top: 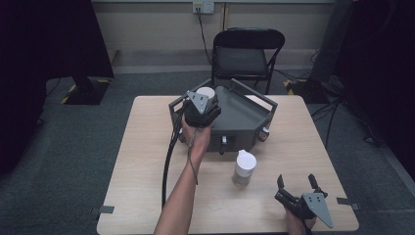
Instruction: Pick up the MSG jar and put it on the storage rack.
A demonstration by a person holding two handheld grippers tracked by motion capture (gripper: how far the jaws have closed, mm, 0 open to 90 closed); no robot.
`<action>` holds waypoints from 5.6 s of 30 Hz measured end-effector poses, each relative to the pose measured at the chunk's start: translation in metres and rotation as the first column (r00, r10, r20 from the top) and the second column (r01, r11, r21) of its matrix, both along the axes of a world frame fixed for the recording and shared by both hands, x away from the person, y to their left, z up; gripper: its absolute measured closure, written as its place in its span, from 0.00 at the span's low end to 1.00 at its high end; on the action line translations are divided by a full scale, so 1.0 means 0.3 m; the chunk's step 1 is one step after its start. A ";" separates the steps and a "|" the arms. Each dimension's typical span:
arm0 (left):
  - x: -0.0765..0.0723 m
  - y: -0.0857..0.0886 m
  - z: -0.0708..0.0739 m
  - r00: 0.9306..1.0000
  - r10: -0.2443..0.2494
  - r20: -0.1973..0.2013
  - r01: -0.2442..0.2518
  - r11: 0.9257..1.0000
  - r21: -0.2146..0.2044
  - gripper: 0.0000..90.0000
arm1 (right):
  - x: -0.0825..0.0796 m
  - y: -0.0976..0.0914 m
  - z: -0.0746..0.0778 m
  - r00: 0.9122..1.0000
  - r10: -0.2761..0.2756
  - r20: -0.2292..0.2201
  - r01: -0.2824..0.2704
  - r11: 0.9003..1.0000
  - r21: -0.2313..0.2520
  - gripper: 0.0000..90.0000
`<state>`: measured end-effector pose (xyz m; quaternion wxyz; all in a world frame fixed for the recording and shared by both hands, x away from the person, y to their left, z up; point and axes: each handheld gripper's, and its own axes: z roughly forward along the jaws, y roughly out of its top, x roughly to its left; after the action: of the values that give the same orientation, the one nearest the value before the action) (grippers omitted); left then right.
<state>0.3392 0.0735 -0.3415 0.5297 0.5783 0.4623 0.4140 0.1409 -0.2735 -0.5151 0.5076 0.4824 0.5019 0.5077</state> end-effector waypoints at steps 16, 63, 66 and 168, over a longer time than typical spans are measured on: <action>-0.022 0.026 -0.050 0.998 0.037 0.049 -0.035 0.999 -0.036 0.00 | 0.000 0.003 0.000 1.000 -0.004 0.000 0.004 1.000 0.000 0.00; -0.282 0.078 -0.150 0.990 0.030 0.141 -0.018 0.996 -0.083 0.00 | 0.000 0.005 0.000 1.000 -0.009 0.000 0.009 1.000 0.000 0.00; -0.308 0.084 -0.158 0.990 0.032 0.136 -0.020 0.996 -0.091 0.00 | 0.000 0.005 0.000 1.000 -0.009 -0.001 0.009 1.000 0.000 0.00; -0.601 0.111 -0.590 0.977 0.175 0.119 -0.173 0.985 -0.029 0.00 | -0.002 0.011 -0.002 1.000 -0.018 0.004 0.018 1.000 -0.002 0.00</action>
<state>0.1588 0.1067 -0.5186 0.5238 0.5045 0.4821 0.4885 0.1403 -0.2703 -0.5159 0.5137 0.4853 0.4969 0.5036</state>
